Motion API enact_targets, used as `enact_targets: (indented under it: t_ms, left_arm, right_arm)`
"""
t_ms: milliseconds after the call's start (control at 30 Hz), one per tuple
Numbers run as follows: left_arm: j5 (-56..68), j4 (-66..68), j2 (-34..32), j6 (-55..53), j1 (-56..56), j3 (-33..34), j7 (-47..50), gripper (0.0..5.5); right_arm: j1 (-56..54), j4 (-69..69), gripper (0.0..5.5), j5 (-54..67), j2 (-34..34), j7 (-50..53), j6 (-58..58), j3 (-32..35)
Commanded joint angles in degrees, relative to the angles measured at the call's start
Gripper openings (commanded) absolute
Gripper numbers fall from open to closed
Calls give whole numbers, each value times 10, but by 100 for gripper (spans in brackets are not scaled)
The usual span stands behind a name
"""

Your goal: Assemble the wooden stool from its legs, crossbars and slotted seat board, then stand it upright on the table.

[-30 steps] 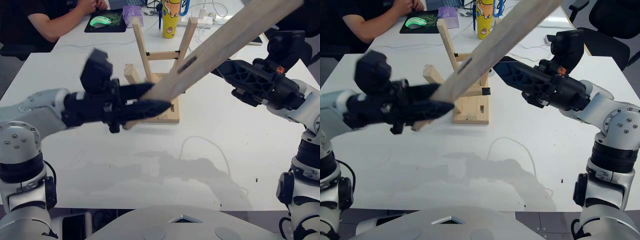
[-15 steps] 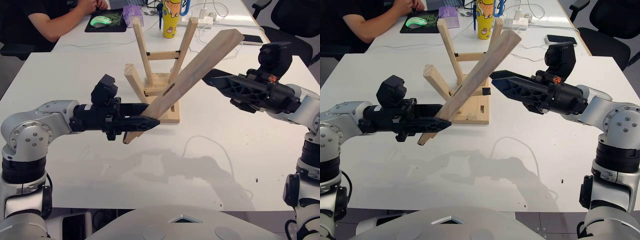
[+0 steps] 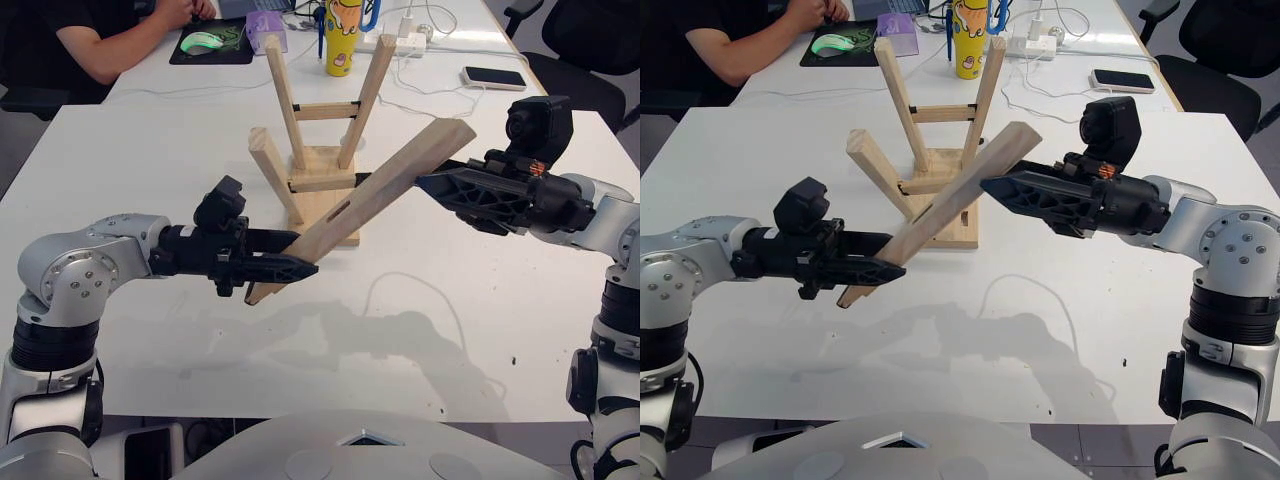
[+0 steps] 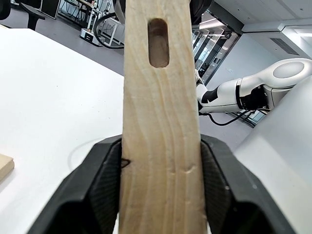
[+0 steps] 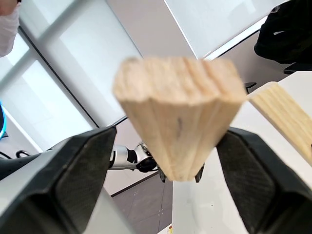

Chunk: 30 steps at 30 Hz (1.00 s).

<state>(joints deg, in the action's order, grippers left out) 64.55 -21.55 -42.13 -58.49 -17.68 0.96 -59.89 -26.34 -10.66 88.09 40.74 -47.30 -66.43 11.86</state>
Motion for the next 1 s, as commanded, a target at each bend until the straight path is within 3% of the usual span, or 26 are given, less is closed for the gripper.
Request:
enact_targets:
  t_ms: [33,300,600,967,1000]
  left_arm:
    - [-8,-4,-5,-1,2,-7,-10,204]
    - [-4,-8,-2,-5,-1,-10,-9,204]
    - [-10,-12,-9,-8,7,-14,-15,204]
    - [-63,-16,-7,33,12,-32,-21,204]
    - [-58,-12,0,31,11,-27,-12,241]
  right_arm:
    - [-6,-6,361,-24,2,-10,-2,-11]
    - [7,-25,361,-64,1,-39,2,-26]
    - [2,-18,218,-67,0,-47,-3,-23]
    - [6,-13,212,-82,-3,-49,-3,-23]
    - [7,-11,212,-85,-3,-49,-2,-22]
